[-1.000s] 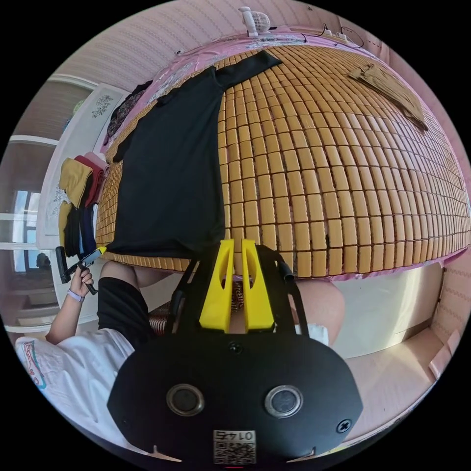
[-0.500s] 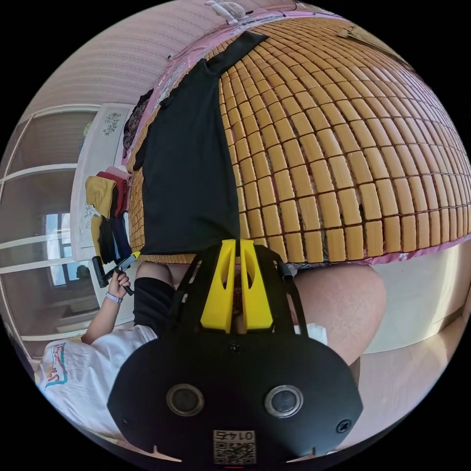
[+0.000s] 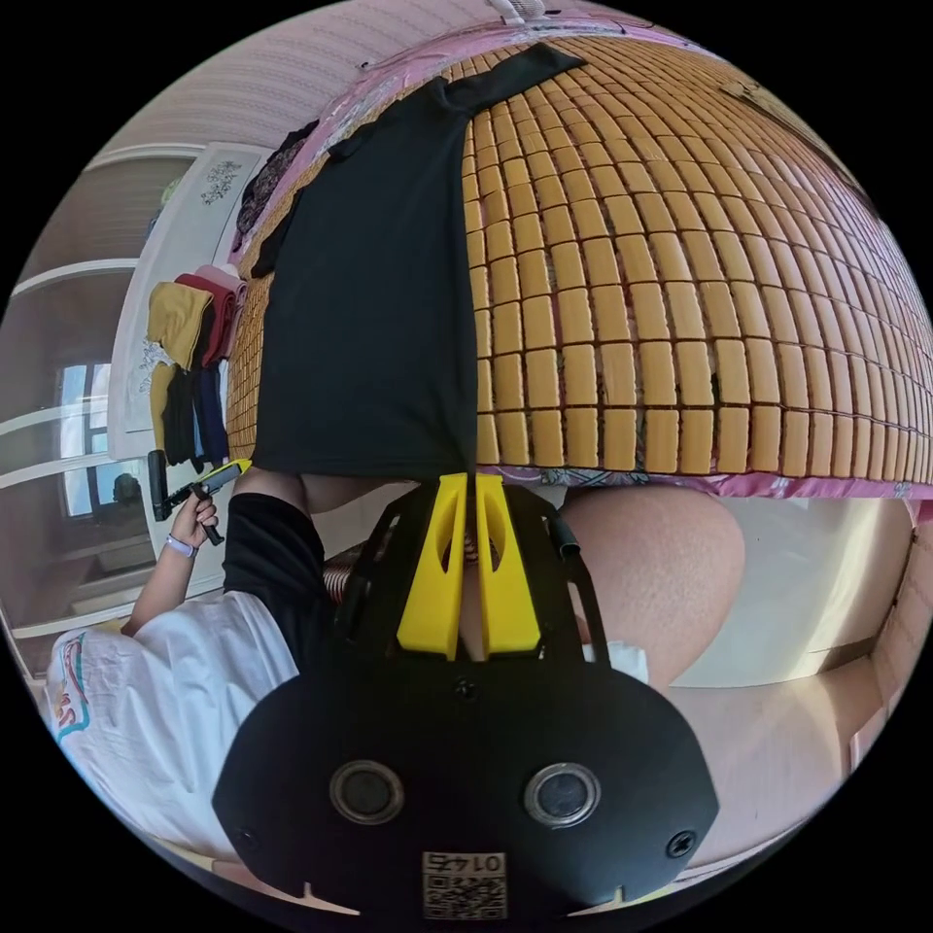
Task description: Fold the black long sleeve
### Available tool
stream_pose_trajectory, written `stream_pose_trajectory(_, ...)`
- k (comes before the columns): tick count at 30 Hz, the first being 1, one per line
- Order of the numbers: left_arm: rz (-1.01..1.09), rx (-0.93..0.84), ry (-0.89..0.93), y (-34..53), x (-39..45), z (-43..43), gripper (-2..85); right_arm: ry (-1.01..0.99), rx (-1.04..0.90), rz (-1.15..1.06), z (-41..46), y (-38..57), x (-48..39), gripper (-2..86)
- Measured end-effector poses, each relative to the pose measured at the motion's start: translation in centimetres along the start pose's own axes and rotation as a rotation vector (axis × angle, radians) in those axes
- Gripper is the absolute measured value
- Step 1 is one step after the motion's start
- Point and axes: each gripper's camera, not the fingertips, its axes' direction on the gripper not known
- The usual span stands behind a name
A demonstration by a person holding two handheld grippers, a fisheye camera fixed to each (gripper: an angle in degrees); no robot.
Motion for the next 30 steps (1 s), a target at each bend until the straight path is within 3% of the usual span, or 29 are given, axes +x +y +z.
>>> stream_pose_trajectory(10, -0.056, -0.003, 0.070, 1.2, -2.3, 0.1, -0.9, 0.060, -0.046, -0.032, 0.8, -0.6, -2.0, 1.3)
stream_pose_trajectory(15, -0.101, -0.002, -0.008, 2.5, -3.5, 0.1, -0.3, 0.165, -0.029, -0.007, 0.9, -0.5, -2.5, 3.3)
stream_pose_trajectory(23, -0.060, -0.018, 0.055, 1.8, -3.5, 0.7, 5.7, 0.108, -0.023, 0.027, 2.0, -1.0, -3.4, 6.4)
stream_pose_trajectory(30, 0.044, -0.123, -0.129, -0.7, -1.4, 2.9, 1.8, 0.118, -0.045, 0.060, 3.3, -2.7, -5.0, 3.7)
